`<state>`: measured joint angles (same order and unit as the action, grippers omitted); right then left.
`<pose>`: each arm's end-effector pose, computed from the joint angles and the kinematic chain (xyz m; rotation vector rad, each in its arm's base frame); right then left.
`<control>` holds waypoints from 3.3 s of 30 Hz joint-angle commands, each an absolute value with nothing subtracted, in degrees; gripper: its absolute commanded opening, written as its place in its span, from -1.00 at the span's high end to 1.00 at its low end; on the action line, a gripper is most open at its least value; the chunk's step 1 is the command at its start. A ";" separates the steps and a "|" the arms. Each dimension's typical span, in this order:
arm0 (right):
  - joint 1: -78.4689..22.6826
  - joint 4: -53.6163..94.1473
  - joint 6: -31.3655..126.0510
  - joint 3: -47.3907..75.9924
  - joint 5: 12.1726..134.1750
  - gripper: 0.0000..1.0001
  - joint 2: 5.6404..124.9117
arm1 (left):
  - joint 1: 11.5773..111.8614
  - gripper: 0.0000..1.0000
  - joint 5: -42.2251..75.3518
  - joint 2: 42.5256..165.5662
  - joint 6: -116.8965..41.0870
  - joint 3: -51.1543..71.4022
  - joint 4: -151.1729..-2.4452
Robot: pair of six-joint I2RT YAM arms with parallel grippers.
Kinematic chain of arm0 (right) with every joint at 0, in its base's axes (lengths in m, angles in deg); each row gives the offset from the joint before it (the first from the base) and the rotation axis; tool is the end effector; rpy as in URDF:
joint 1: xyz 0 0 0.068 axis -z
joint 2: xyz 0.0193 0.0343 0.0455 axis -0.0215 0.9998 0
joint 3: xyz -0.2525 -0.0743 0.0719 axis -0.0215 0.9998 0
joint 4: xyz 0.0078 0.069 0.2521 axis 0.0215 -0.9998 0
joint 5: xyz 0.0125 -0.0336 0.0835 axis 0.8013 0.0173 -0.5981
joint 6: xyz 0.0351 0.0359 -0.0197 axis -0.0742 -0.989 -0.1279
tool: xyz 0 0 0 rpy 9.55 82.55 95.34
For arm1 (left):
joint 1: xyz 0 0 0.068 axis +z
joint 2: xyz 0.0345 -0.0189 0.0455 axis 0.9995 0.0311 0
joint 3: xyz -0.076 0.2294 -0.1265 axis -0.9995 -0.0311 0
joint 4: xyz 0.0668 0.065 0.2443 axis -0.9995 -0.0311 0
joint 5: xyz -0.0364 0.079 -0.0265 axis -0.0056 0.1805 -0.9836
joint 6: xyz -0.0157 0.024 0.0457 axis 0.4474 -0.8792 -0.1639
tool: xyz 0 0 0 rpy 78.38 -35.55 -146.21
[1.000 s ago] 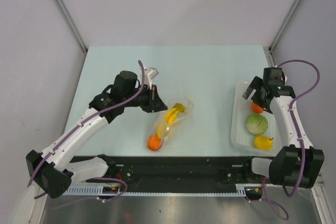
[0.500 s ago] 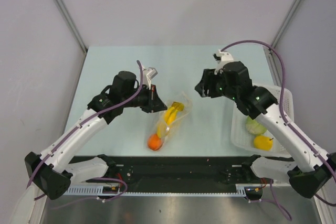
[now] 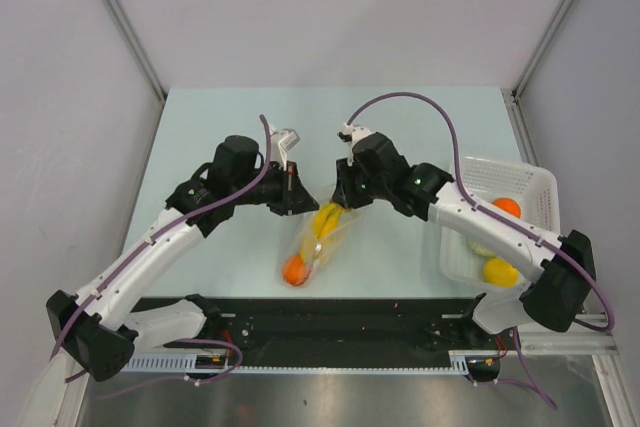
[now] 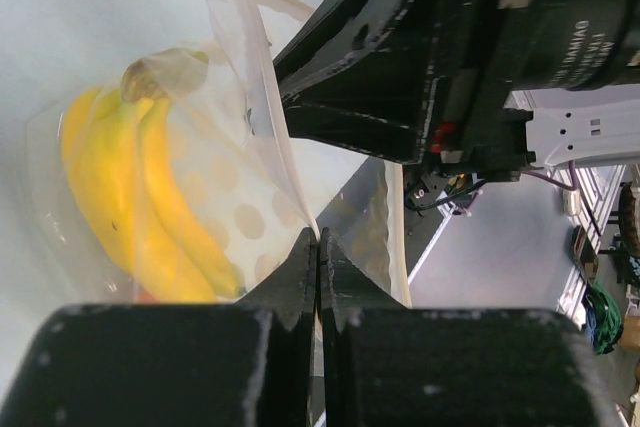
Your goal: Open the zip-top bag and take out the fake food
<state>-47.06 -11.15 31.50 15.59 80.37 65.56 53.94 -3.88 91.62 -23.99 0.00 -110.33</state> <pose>0.2100 0.2361 0.3351 -0.5234 2.2809 0.6547 0.1845 -0.1465 0.3483 0.4897 2.2257 -1.1194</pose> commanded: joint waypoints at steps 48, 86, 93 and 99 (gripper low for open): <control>-40.51 33.61 11.27 48.19 47.50 -0.08 70.85 | 47.61 1.00 -0.39 104.05 -23.74 6.60 -105.11; -46.67 51.29 6.49 47.92 34.94 -0.29 88.62 | 42.52 1.00 0.65 109.24 -22.85 3.17 -101.14; -46.49 41.96 13.55 48.54 31.96 -0.59 84.13 | 42.69 1.00 8.47 106.52 -23.21 1.50 -103.79; -51.32 32.03 19.79 43.10 34.49 -0.57 88.60 | 42.78 1.00 8.22 105.98 -22.42 2.02 -103.26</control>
